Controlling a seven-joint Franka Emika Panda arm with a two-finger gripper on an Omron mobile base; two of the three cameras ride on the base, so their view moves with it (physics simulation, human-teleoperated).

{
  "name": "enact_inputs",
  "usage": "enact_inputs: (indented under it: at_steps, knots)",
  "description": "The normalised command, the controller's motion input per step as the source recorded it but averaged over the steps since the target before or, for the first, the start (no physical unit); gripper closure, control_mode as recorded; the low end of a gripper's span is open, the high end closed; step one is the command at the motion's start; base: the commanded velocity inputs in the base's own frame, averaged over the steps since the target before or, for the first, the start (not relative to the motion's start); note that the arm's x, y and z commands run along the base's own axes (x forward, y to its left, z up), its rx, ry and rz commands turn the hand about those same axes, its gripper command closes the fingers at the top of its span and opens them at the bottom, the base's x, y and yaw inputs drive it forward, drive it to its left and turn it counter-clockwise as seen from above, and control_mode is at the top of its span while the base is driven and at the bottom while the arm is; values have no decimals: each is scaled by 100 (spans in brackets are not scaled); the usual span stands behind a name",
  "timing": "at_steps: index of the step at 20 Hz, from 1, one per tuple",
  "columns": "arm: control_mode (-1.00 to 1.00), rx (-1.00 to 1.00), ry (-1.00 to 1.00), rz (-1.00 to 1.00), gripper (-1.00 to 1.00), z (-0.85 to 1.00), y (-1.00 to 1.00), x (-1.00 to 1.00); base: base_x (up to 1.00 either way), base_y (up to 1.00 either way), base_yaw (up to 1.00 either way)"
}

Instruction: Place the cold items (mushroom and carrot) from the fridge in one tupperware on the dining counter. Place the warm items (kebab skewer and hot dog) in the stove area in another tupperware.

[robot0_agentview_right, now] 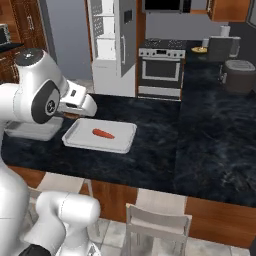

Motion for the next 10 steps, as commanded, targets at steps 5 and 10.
enact_inputs:
  at_steps: [5,10]
  knots:
    - [100,0,0,0,100,0,0,0,97,-12,59]
    - [-100,-1,54,64,100,-63,2,96,0,0,0]
